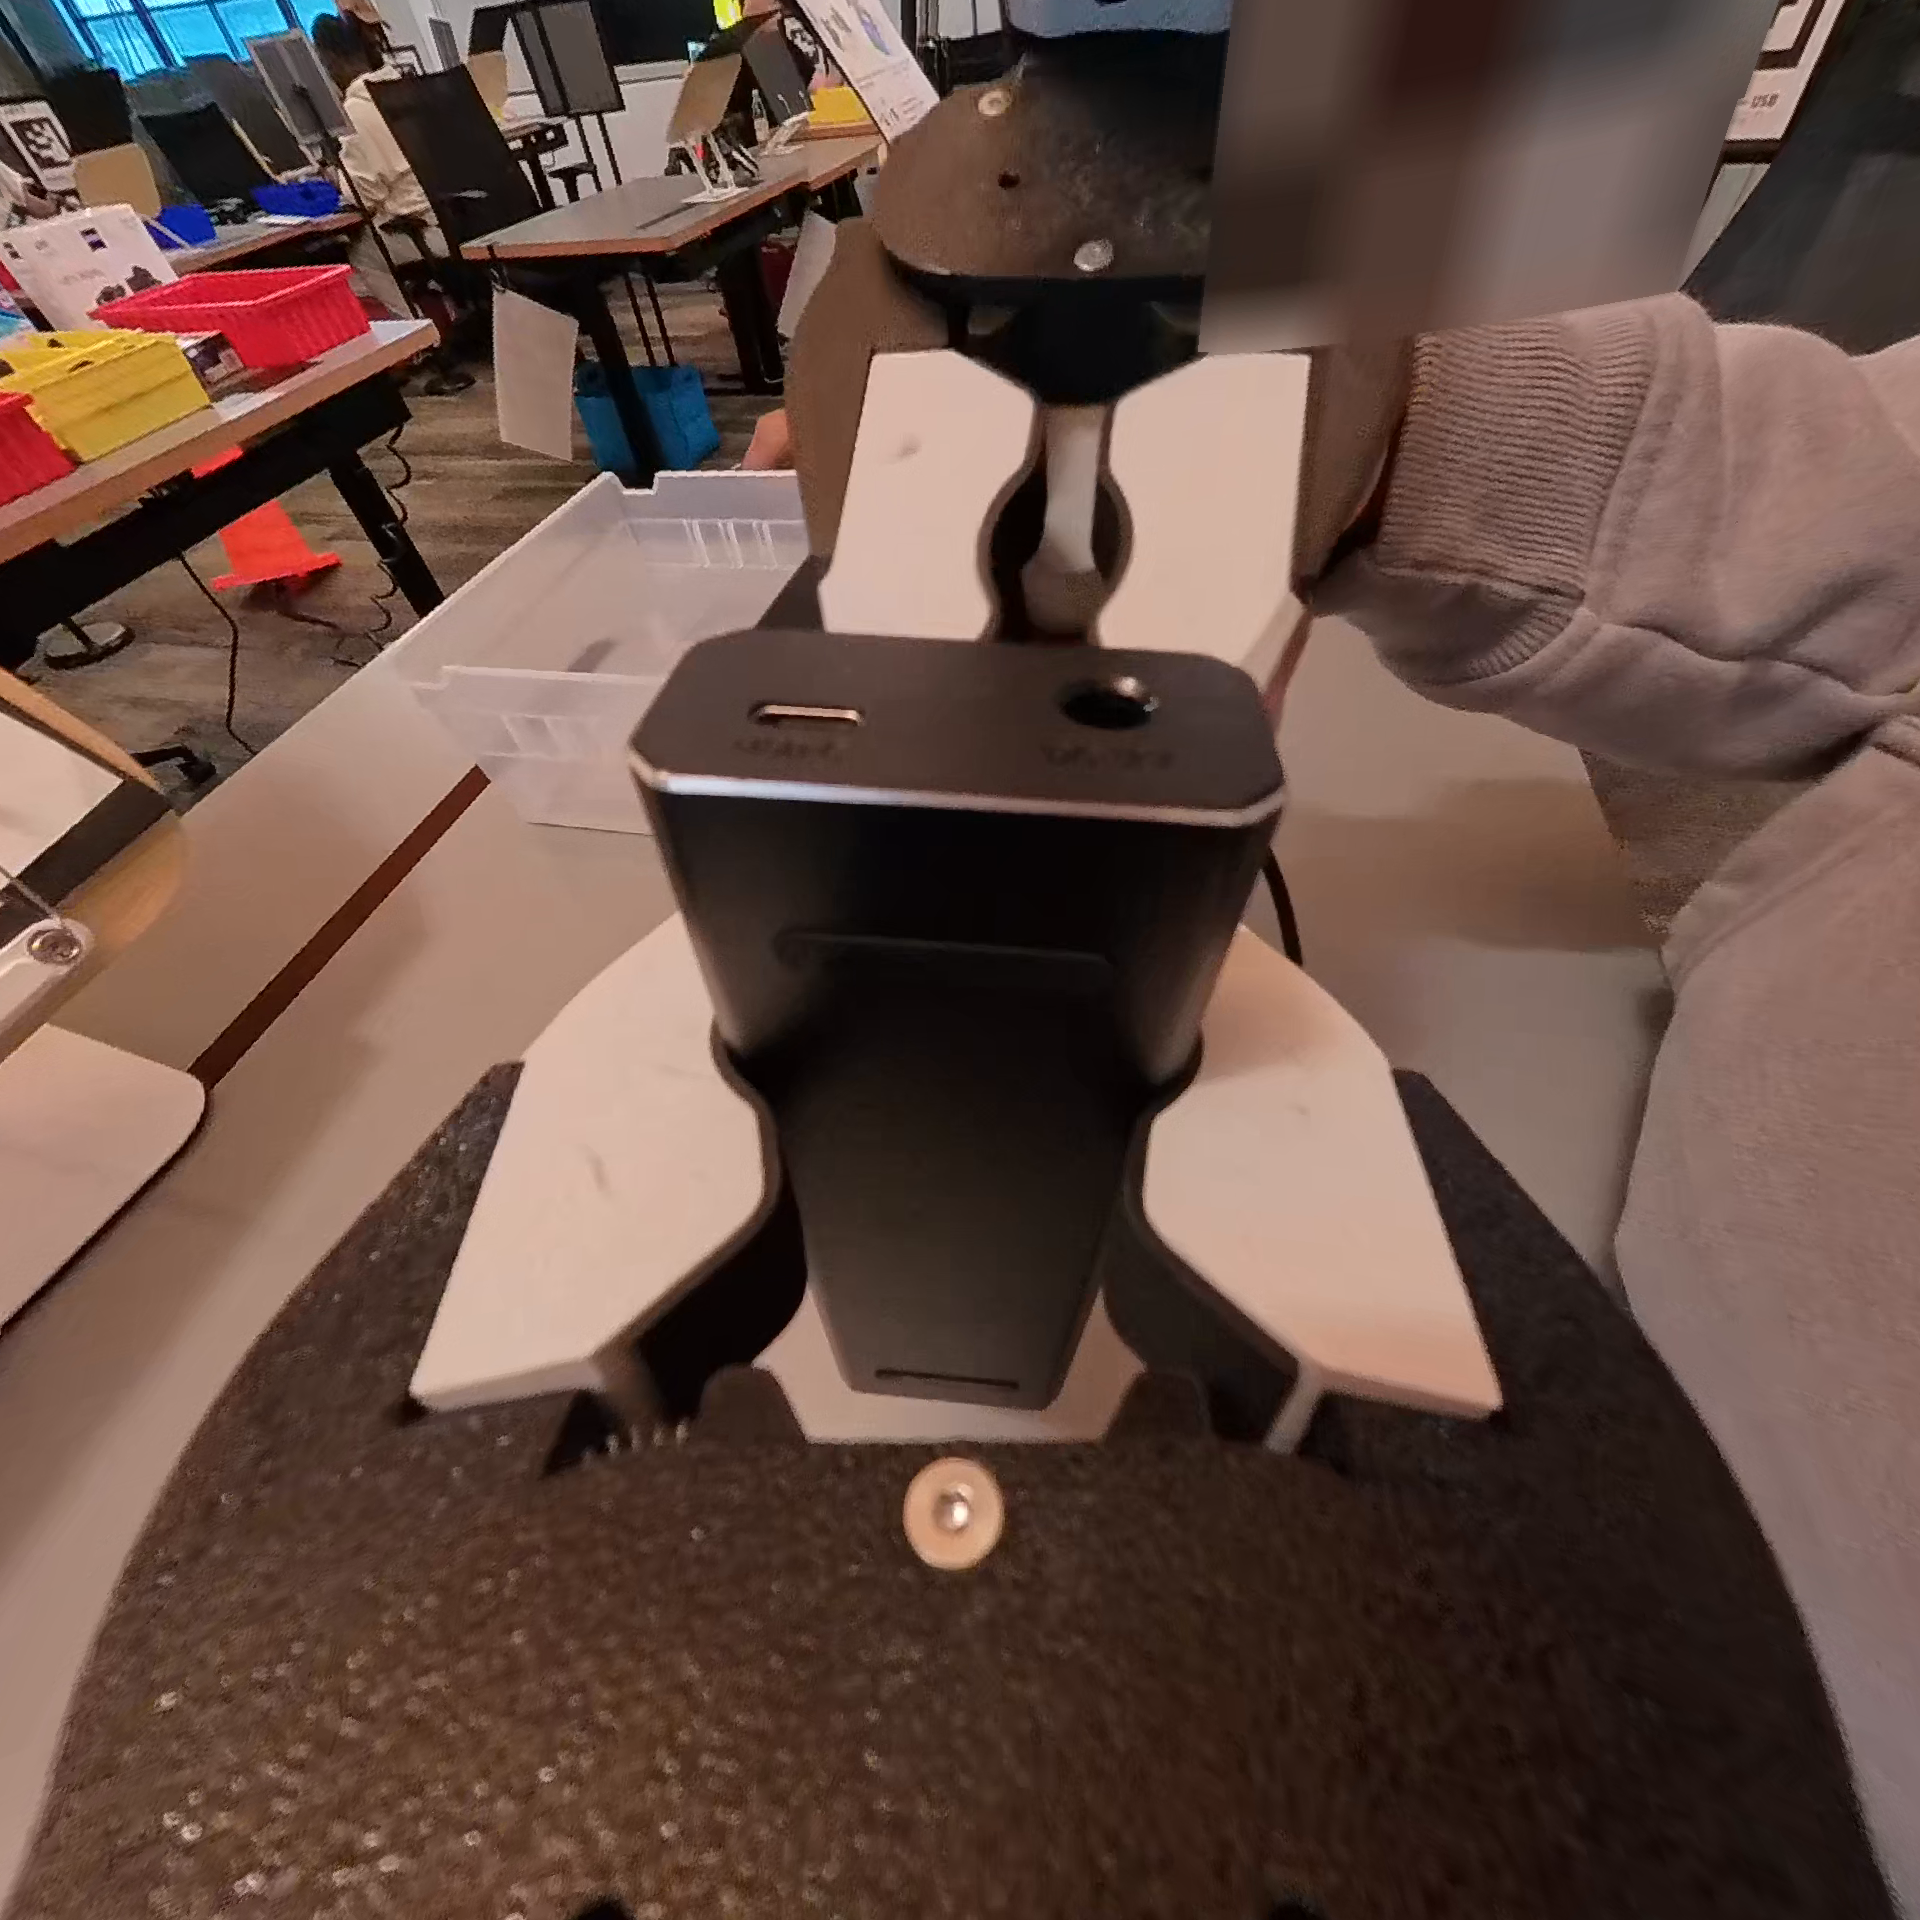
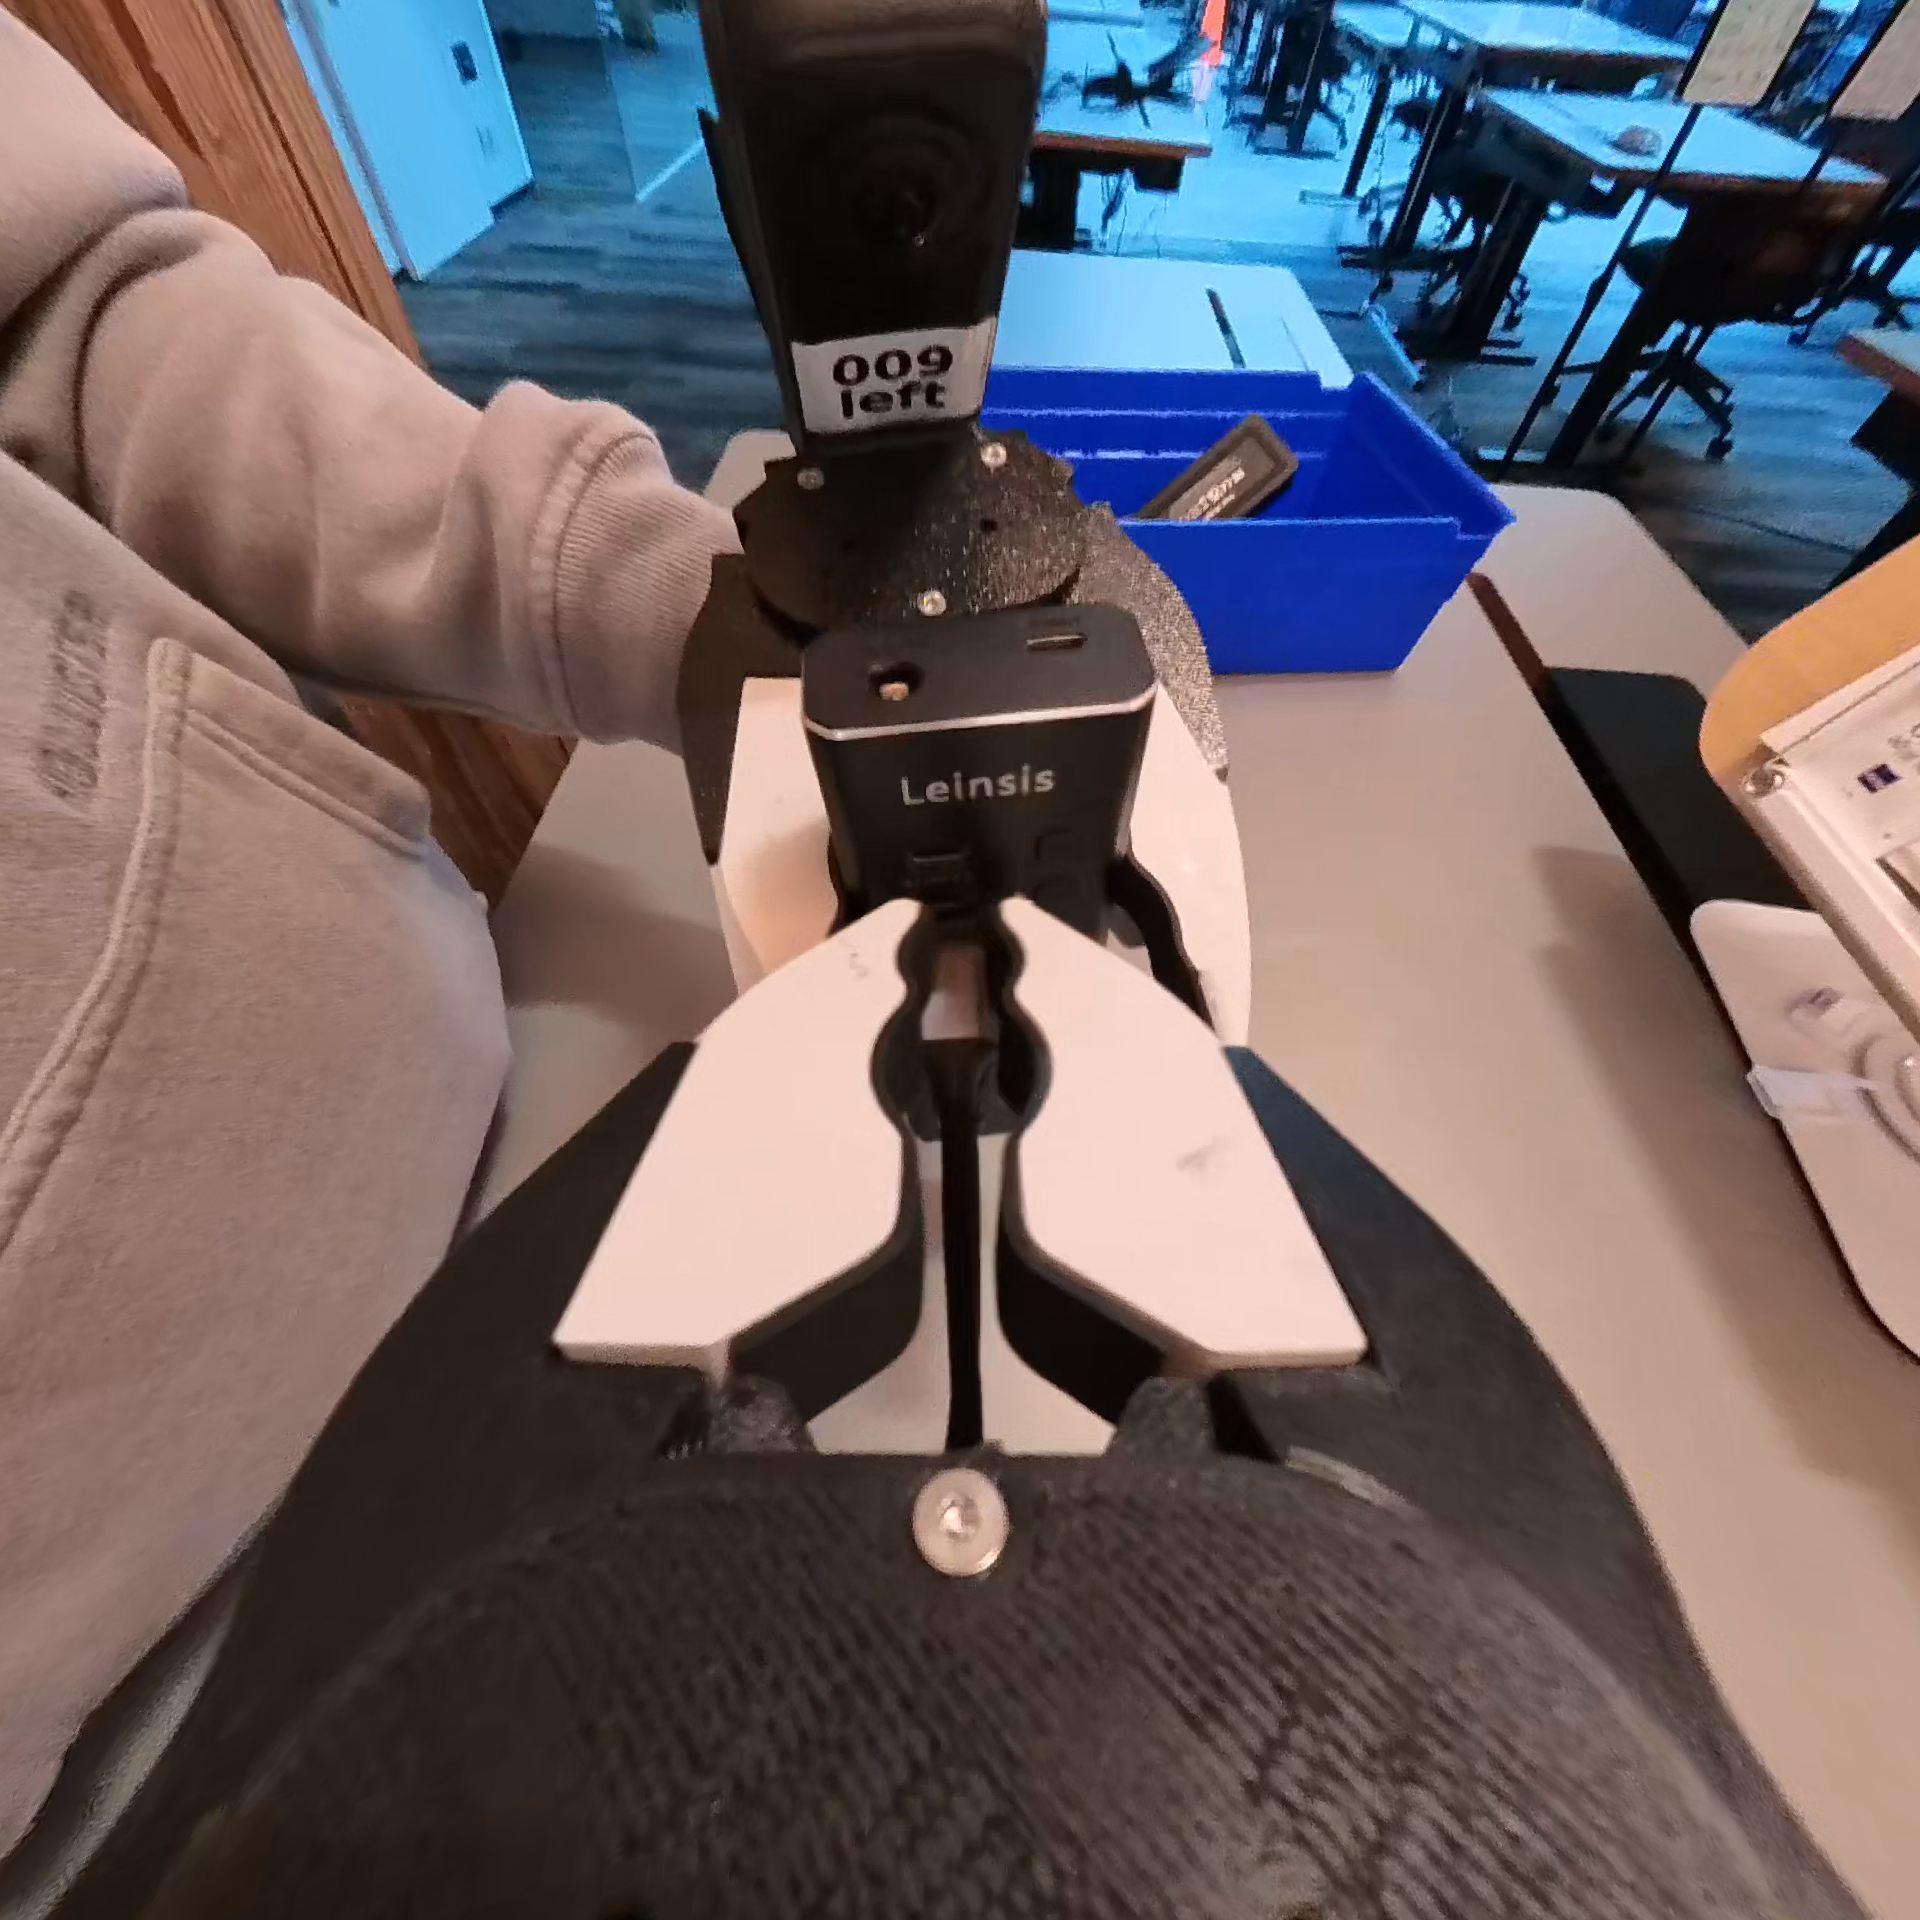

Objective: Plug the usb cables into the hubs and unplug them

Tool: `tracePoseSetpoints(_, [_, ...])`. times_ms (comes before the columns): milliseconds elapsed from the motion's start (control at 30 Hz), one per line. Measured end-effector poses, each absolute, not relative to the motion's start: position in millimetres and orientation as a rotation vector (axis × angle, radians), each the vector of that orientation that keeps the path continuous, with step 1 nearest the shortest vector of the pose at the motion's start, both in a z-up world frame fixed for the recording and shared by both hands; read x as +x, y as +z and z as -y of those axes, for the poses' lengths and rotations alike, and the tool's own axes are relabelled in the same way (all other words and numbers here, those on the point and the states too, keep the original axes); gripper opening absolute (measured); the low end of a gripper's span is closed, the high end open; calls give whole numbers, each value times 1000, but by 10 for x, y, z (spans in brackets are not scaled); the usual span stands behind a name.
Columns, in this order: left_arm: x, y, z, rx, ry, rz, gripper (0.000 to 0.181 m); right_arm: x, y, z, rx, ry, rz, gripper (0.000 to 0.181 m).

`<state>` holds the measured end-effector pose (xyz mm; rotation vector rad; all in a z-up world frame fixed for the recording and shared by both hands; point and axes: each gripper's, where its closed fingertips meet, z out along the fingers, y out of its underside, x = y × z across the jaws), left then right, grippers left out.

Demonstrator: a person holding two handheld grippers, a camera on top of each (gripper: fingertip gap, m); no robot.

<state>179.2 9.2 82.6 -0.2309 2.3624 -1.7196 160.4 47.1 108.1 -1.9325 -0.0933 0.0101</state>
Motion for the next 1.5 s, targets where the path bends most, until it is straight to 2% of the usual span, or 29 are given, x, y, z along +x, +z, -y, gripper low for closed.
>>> tracePoseSetpoints(67, [1791,828,-93,-239,-1725,-2365,71,1672,1027,-443,-1971,-45,65,28])
tracePoseSetpoints(100, [1783,822,-95,-235,-1722,-2371,72,1666,1011,-430,-1981,-49,72,29])
tracePoseSetpoints(1167, [1709,804,-79,-244,-1731,-2407,71,1620,951,-361,-1969,21,108,36])
tracePoseSetpoints(1367, [1743,881,-101,-268,-1784,-2352,71,1657,977,-201,-1990,4,94,44])
tracePoseSetpoints(1500, [1734,913,-133,-259,-1791,-2325,71,1589,1126,-265,-1880,75,92,33])
